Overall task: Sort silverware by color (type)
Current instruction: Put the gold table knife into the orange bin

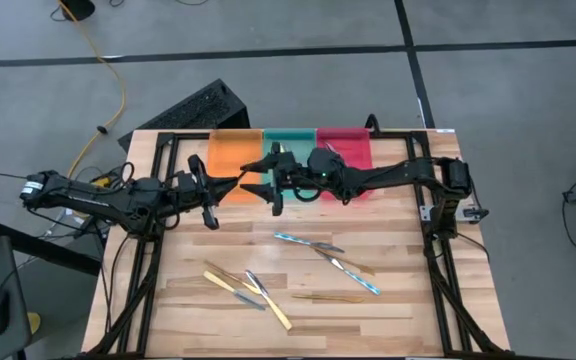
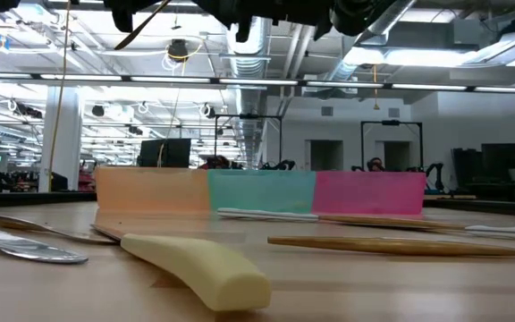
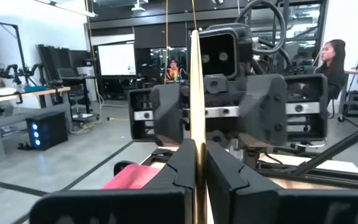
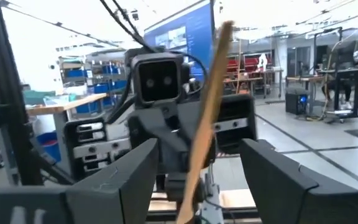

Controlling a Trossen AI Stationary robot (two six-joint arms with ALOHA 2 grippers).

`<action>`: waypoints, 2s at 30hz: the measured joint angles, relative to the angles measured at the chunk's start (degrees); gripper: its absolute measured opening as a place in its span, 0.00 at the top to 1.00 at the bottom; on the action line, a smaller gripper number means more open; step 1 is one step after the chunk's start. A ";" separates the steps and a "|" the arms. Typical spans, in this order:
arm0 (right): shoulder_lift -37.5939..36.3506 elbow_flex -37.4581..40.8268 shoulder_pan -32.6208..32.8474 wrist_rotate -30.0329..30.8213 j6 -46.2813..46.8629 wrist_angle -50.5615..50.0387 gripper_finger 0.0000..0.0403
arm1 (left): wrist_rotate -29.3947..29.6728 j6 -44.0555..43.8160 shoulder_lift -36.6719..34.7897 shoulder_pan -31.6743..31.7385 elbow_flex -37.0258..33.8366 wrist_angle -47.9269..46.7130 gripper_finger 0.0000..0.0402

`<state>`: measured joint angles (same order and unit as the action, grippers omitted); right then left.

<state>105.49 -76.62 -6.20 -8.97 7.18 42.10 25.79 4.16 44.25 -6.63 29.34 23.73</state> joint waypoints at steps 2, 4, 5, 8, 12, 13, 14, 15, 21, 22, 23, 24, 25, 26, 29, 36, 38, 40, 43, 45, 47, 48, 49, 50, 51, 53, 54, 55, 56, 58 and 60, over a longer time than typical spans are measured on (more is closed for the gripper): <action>0.00 -0.99 -0.09 0.01 -0.13 -0.14 0.37 | 0.00 0.06 0.00 0.00 0.00 0.02 1.00; -0.01 -2.15 -0.08 0.02 -0.19 -0.40 0.37 | 0.01 0.11 0.00 0.00 0.00 0.02 0.99; -0.04 -2.69 -0.06 0.03 -0.44 -1.17 0.37 | 0.01 0.11 0.00 0.00 0.00 0.02 0.99; -0.07 -4.10 -0.02 0.39 -1.28 -4.58 0.39 | 0.01 0.13 0.00 0.00 0.00 0.00 0.99; -0.07 -5.23 -0.07 0.95 -2.46 -6.58 0.47 | 0.03 0.76 0.00 0.00 0.00 0.19 0.99; -0.07 -5.34 -0.09 1.07 -2.76 -6.91 0.50 | 0.03 0.78 0.00 0.00 0.00 0.19 0.99; -0.07 -5.51 -0.09 1.17 -2.82 -7.57 0.54 | 0.03 0.78 0.00 0.01 0.00 0.19 0.99; -0.07 -5.61 -0.06 1.35 -2.86 -7.99 0.58 | 0.03 0.79 0.00 0.02 0.00 0.19 0.99; -0.07 -5.77 -0.27 1.09 -2.88 -9.93 0.92 | 0.51 1.22 0.02 0.09 0.00 -0.03 0.99; -0.07 -5.77 -0.35 1.09 -2.84 -10.02 0.92 | 0.52 1.27 0.02 0.09 0.00 -0.07 0.99; -0.07 -5.77 -0.35 1.11 -2.46 -10.02 0.92 | 0.58 1.25 0.02 0.11 0.00 -0.07 0.99; -0.07 -5.77 -0.41 1.15 -2.18 -10.12 0.92 | 0.56 1.25 0.02 0.09 0.00 -0.07 0.99; -0.09 -5.77 -0.47 1.26 -1.84 -10.19 0.92 | 0.58 1.23 0.02 0.09 0.00 -0.07 0.99; -0.09 -5.77 -0.48 1.67 -1.59 -10.36 0.92 | 0.60 1.23 0.02 0.10 0.00 -0.07 0.99; -0.12 -5.81 -0.48 3.48 -2.40 -11.90 0.92 | 0.78 1.24 0.04 0.11 0.00 -0.48 0.97; 0.00 -5.68 -1.62 9.94 -8.65 -16.05 0.92 | 9.70 -1.19 -1.07 -0.04 0.13 -3.39 0.85; 0.00 -5.68 -2.65 10.41 -10.08 -16.78 0.92 | 12.25 -1.67 -1.93 0.04 0.94 -5.85 0.82; -0.02 -5.68 -3.63 10.25 -10.06 -17.56 0.92 | 15.91 -2.19 -3.23 -0.11 2.71 -9.32 0.79; 0.49 -5.69 -4.47 12.04 -11.27 -18.72 0.92 | 18.98 -2.91 -6.15 -0.22 5.54 -15.49 0.76; 1.41 -5.92 -4.76 15.28 -14.04 -18.39 0.92 | 18.91 -2.96 -8.01 -0.22 7.16 -18.71 0.75; 1.96 -5.70 -5.05 17.07 -17.05 -19.30 0.92 | 18.89 -2.99 -9.88 -0.26 8.02 -20.57 0.75; 3.01 -6.05 -5.11 17.11 -19.04 -18.63 0.92 | 18.90 -3.24 -10.92 -0.26 8.21 -20.89 0.75; 4.12 -6.92 -5.04 17.11 -21.07 -18.03 0.92 | 18.92 -3.39 -12.00 -0.26 8.26 -21.38 0.75; 4.98 -7.57 -4.96 17.06 -23.16 -18.13 0.92 | 18.92 -3.41 -13.01 -0.26 8.24 -22.03 0.75; 5.93 -8.34 -4.87 17.01 -25.36 -19.42 0.92 | 18.86 -3.43 -13.85 -0.26 8.24 -22.52 0.75; 9.09 -11.78 -4.59 16.79 -29.80 -20.95 0.92 | 18.59 -3.54 -15.73 -0.26 8.24 -24.10 0.75; 10.89 -14.10 -4.33 16.83 -31.29 -22.06 0.92 | 18.59 -3.57 -16.48 -0.26 8.24 -25.01 0.75; 12.31 -16.37 -4.24 17.21 -31.96 -24.16 0.92 | 18.59 -3.84 -17.13 -0.26 8.24 -25.81 0.75; 13.93 -18.90 -4.22 18.58 -32.16 -26.64 0.92 | 18.58 -4.34 -17.81 -0.26 8.24 -26.92 0.75; 17.66 -24.44 -4.36 22.32 -32.95 -30.26 0.92 | 18.57 -5.53 -18.99 -0.26 8.24 -29.43 0.75; 21.19 -29.72 -4.50 29.30 -35.66 -34.79 0.92 | 18.55 -7.15 -19.88 -0.26 8.24 -32.04 0.75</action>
<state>126.68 -106.34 -10.69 20.32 -28.48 7.31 44.34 -2.99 24.37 -6.90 37.58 -8.31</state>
